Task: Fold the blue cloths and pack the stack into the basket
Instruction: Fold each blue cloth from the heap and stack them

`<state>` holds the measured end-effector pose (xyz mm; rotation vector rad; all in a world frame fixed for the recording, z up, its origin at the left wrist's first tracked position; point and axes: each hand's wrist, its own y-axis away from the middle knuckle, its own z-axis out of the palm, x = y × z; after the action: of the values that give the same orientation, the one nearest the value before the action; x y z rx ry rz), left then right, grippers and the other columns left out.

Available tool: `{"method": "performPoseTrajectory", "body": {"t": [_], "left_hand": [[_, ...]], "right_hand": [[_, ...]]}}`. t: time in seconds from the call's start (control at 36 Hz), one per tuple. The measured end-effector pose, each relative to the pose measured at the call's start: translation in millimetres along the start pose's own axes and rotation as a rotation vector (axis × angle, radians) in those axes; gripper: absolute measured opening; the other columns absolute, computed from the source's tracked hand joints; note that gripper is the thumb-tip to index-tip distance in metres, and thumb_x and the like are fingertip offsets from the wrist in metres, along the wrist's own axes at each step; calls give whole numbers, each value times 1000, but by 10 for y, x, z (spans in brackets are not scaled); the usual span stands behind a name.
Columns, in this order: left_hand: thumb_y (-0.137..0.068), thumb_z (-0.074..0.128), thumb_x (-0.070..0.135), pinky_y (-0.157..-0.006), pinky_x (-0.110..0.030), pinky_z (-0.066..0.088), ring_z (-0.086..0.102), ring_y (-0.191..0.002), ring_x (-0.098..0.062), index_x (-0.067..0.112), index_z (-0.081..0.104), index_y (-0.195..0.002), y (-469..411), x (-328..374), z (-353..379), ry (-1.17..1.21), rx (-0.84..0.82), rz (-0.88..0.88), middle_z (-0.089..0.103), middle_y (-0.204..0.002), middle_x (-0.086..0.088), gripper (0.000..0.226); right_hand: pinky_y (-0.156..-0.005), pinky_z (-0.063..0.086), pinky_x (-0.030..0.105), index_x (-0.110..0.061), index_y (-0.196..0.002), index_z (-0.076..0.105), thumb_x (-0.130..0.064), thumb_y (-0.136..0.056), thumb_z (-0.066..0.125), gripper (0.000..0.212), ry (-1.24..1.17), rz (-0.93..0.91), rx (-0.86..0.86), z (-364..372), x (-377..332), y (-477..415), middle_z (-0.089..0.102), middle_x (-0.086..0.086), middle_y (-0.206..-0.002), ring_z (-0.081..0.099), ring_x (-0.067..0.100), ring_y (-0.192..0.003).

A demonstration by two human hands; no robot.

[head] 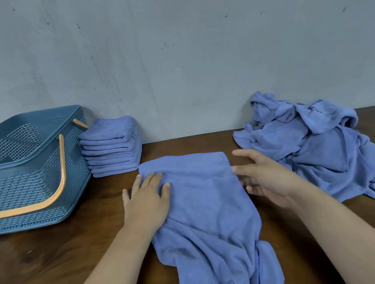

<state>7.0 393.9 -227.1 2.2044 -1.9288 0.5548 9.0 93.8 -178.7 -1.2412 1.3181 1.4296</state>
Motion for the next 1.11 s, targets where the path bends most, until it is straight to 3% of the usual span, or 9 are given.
{"method": "performPoseTrajectory", "body": {"t": [0.14,0.25,0.33,0.44,0.53,0.64,0.81,0.92,1.11], "left_hand": [[-105,40,56,-109,-42,40,50,-128,-17,39,59,-133,82,115,-107,44,95,89,61,-135,16,38],[-103,40,65,-111,-40,39,39,-139,-16,40,49,-143,152,125,3,-101,-36,220,45,-149,19,48],[-102,43,66,-117,-40,35,36,-142,-13,41,46,-148,106,87,28,-52,-97,328,43,-151,21,52],[-100,49,60,-101,-38,45,54,-116,-7,42,63,-116,23,44,-27,46,-34,347,61,-118,26,28],[-101,55,45,-86,-41,50,58,-87,-6,34,60,-90,-11,51,-71,162,155,242,64,-87,18,16],[-104,49,50,-97,-39,43,53,-109,-14,38,58,-117,-63,-17,-29,91,171,144,61,-120,17,20],[-103,37,66,-126,-49,23,38,-149,-14,34,45,-151,-239,-17,36,46,-2,59,48,-157,13,58],[-103,34,69,-130,-51,11,20,-160,-12,29,27,-165,-446,10,24,65,-89,87,28,-171,13,75],[-102,35,73,-131,-45,10,7,-163,-12,34,24,-166,-942,-68,63,3,-200,103,16,-175,12,75]], "right_hand": [[-77,53,29,-34,-108,74,-34,-91,81,18,554,-116,47,-37,180,-30,74,-7,-82,68,4,-75],[-64,53,24,-36,-101,76,-45,-94,75,11,439,-158,111,8,182,-65,75,-5,-83,71,11,-75],[-74,57,31,-36,-91,74,-40,-89,79,7,770,-189,191,-26,235,-51,69,-12,-72,64,3,-71],[-84,57,41,-32,-83,72,-16,-84,73,17,917,-270,299,-108,274,-94,64,-12,-90,61,11,-88],[-97,49,37,-30,-108,68,-12,-87,65,29,868,-395,328,-121,340,-196,63,-11,-119,53,17,-115],[-123,31,37,-25,-150,53,-23,-103,59,47,844,-424,155,-35,410,-339,44,-9,-160,36,11,-149],[-130,4,41,-40,-164,28,-68,-105,27,65,1076,-201,47,15,346,-520,19,-22,-172,6,2,-160],[-130,1,48,-39,-166,23,-72,-104,24,70,1133,-137,75,-45,254,-793,12,-23,-173,4,6,-161],[-129,8,38,-31,-168,20,-58,-109,35,67,1085,-111,27,-105,136,-1273,8,-16,-175,3,7,-161]]}}
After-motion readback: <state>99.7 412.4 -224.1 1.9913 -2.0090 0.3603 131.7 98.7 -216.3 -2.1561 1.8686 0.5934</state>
